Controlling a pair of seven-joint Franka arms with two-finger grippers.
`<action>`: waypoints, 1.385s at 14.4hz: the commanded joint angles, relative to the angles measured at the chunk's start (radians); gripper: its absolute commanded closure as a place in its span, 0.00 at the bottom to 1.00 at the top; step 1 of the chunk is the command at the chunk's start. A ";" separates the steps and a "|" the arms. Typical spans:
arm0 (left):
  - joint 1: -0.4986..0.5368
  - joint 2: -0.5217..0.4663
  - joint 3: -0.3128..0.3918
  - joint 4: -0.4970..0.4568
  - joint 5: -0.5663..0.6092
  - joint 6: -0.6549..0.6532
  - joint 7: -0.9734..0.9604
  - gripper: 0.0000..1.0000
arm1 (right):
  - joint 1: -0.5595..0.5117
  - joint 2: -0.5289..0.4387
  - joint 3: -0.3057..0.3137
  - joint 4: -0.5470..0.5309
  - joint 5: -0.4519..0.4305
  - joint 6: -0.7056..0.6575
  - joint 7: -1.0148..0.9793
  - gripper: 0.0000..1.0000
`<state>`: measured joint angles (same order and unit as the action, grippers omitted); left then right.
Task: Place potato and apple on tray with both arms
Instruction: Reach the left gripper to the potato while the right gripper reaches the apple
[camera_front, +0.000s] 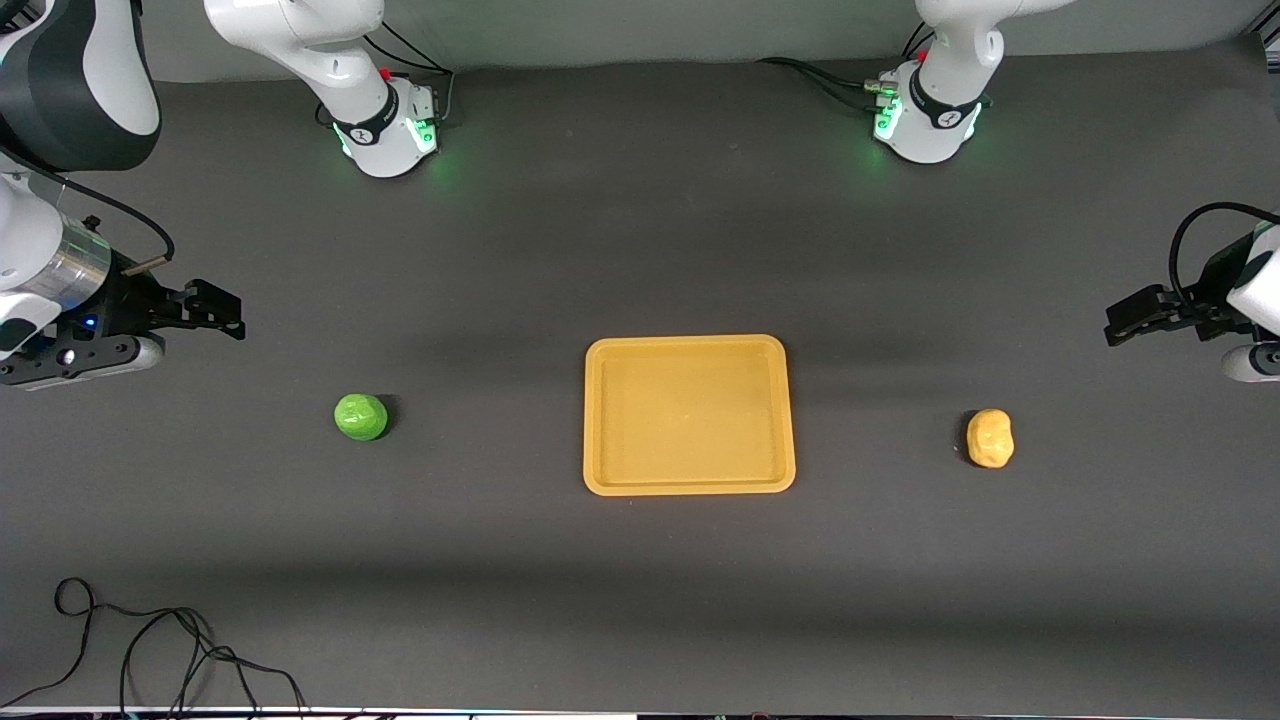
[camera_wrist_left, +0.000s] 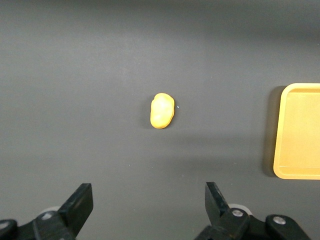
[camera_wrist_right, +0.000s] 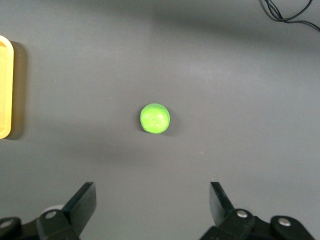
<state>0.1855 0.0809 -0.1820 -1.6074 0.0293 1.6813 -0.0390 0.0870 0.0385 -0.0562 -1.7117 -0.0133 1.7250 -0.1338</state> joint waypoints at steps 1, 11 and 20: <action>-0.008 -0.012 0.003 -0.012 -0.005 -0.003 -0.012 0.00 | -0.012 -0.009 0.004 0.004 -0.013 -0.015 0.000 0.00; -0.012 0.063 0.001 -0.014 -0.006 0.109 -0.001 0.00 | -0.018 -0.005 0.002 0.001 -0.001 -0.004 -0.010 0.00; -0.043 0.359 0.003 -0.012 0.075 0.314 -0.001 0.00 | -0.016 0.057 -0.008 -0.090 0.041 0.141 -0.015 0.00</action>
<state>0.1478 0.3558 -0.1890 -1.6333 0.0720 1.9234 -0.0378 0.0727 0.0735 -0.0586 -1.7437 0.0012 1.7754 -0.1337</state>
